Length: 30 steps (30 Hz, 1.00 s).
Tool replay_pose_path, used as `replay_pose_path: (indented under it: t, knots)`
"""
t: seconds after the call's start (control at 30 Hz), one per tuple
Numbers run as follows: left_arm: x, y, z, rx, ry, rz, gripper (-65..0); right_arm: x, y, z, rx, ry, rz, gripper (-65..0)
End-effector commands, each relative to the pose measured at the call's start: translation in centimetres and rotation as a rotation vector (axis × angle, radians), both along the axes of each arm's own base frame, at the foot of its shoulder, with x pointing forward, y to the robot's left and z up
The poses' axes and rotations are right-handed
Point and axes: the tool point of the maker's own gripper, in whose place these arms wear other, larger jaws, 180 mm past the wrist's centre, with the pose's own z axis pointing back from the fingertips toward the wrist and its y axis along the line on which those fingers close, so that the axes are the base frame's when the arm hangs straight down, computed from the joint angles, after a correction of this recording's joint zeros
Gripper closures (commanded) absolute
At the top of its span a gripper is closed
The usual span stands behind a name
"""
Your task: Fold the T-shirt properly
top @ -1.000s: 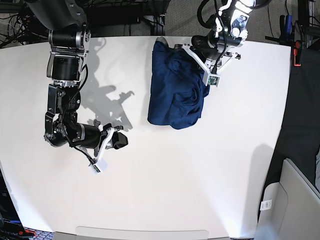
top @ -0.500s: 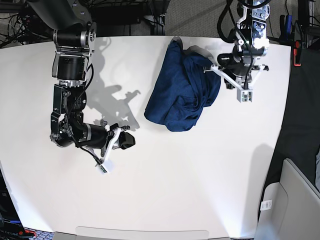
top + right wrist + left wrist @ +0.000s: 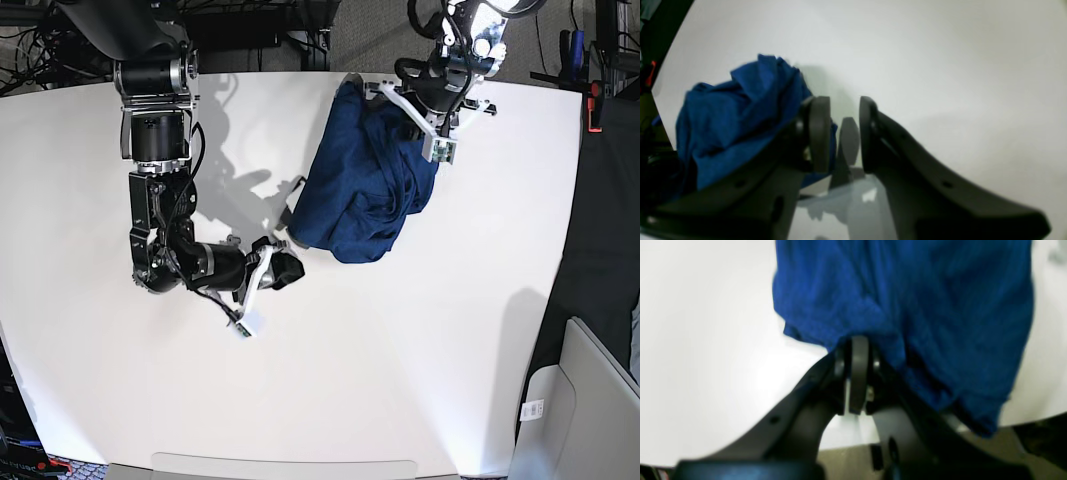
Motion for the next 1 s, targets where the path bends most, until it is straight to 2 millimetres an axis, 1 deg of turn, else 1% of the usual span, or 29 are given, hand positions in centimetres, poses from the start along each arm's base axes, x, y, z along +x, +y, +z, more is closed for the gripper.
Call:
replay_pose_path:
  t: [0.0,0.1,0.17,0.23,0.27,0.37,0.47,0.53,0.6,0.73,0.83,0.97]
  knots:
    - [1.3,-0.3,1.5,-0.002,-0.09,-0.019,-0.6,1.5,0.6,2.5,0.045,-0.07,-0.001,-17.6]
    - [1.9,0.1,2.3,0.013,-0.156,-0.028,-0.6,1.4,0.4,2.4,0.042,-0.068,-0.003,-17.6]
    - [2.4,1.1,2.7,0.028,-0.188,0.013,-0.5,1.4,0.4,2.4,0.042,-0.068,-0.003,-17.6]
    - [2.5,1.7,2.9,0.046,-0.205,0.024,-0.4,1.4,0.4,2.4,0.042,-0.068,-0.003,-17.6]
    - [2.5,1.6,2.9,0.049,-0.207,0.017,-0.4,1.4,0.4,2.4,0.042,-0.068,-0.003,-17.6]
    - [1.5,0.6,2.4,0.034,-0.188,-0.012,-0.3,1.4,0.4,2.4,0.042,-0.068,-0.003,-17.6]
    - [1.0,-0.2,2.6,0.014,-0.216,-0.028,-0.2,1.4,0.4,2.4,0.042,-0.067,-0.003,-17.6]
    - [0.8,-0.2,3.0,0.009,-0.256,-0.027,-0.2,1.5,0.4,2.4,0.043,-0.068,-0.003,-17.7]
    - [0.4,-0.1,3.3,0.05,-0.301,-0.073,-0.2,1.4,0.5,2.4,0.044,-0.068,-0.003,-17.7]
    - [-0.5,-1.4,3.6,0.136,-0.358,-0.209,-0.6,1.5,0.4,2.4,0.041,-0.068,-0.004,-17.7]
    - [-1.0,-2.3,3.4,0.148,-0.361,-0.249,-1.6,1.5,0.3,2.4,0.04,-0.068,-0.005,-17.7]
    - [-1.1,-2.4,3.5,0.174,-0.373,-0.27,-3.3,1.5,0.4,2.4,0.043,-0.068,-0.003,-17.7]
